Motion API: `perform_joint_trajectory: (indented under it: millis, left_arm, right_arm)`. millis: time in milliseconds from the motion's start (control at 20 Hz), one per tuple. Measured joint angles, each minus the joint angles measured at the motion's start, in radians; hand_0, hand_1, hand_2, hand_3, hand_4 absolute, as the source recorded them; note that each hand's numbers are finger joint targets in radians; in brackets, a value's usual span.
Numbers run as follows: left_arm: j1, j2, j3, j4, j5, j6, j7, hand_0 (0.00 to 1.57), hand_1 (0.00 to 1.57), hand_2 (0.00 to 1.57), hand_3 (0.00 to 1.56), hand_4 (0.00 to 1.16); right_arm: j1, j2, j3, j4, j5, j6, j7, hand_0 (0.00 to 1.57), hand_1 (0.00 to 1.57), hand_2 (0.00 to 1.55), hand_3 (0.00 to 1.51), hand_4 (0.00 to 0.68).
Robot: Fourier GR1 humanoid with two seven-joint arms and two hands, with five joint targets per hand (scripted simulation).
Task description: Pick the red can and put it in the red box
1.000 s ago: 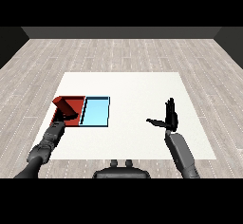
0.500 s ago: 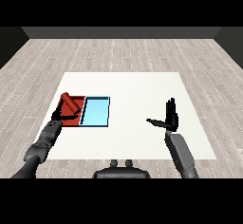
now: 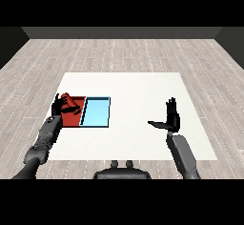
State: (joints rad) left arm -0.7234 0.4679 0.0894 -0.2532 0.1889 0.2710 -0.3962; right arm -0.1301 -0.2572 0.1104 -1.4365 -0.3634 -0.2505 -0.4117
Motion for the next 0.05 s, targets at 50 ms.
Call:
perform_joint_trajectory:
  millis: [50]
  left_arm:
    - [0.01, -0.018, 0.008, -0.032, 0.014, -0.025, -0.037, 0.0, 0.0, 0.0, 0.0, 0.0]
  right_arm:
    - [0.015, 0.002, 0.005, -0.009, 0.001, 0.006, -0.009, 0.0, 0.0, 0.0, 0.0, 0.0]
